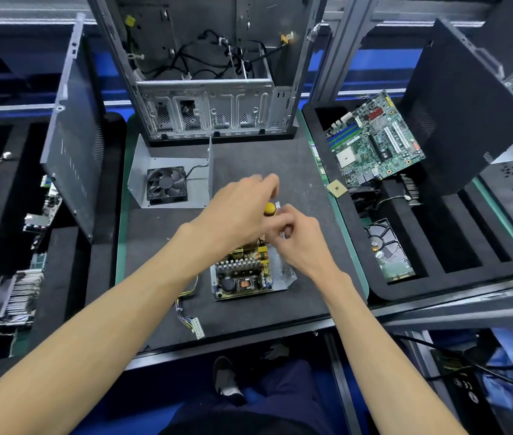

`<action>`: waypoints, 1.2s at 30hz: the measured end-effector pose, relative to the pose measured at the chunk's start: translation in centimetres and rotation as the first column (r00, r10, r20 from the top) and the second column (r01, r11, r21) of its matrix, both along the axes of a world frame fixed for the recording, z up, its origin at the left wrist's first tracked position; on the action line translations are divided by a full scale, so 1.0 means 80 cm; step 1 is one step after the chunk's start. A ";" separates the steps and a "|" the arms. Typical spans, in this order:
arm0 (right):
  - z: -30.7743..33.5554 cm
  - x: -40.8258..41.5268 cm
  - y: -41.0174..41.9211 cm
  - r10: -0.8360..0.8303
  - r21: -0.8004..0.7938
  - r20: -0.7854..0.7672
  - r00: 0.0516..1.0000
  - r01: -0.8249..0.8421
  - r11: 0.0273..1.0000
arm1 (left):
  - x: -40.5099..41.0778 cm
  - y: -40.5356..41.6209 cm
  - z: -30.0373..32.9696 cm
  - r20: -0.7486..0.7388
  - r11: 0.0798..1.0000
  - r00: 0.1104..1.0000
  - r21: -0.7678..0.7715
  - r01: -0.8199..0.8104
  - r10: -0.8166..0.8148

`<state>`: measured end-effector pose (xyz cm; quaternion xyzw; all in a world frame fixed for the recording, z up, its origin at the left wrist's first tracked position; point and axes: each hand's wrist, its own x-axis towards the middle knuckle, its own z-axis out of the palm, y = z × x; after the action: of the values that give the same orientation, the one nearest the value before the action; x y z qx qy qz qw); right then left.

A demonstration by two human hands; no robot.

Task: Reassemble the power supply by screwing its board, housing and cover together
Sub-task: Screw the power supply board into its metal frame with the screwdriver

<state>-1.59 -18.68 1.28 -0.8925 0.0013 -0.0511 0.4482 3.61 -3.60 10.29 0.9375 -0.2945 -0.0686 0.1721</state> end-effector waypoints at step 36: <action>0.004 0.004 0.006 -0.140 0.026 0.002 0.990 0.140 0.990 | 0.000 -0.005 0.014 -0.001 0.975 0.975 0.007 0.223 -0.223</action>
<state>-1.25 -18.23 1.62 -0.8842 0.0639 -0.0843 0.4550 3.61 -4.03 11.45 0.8992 -0.3974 -0.0887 0.1602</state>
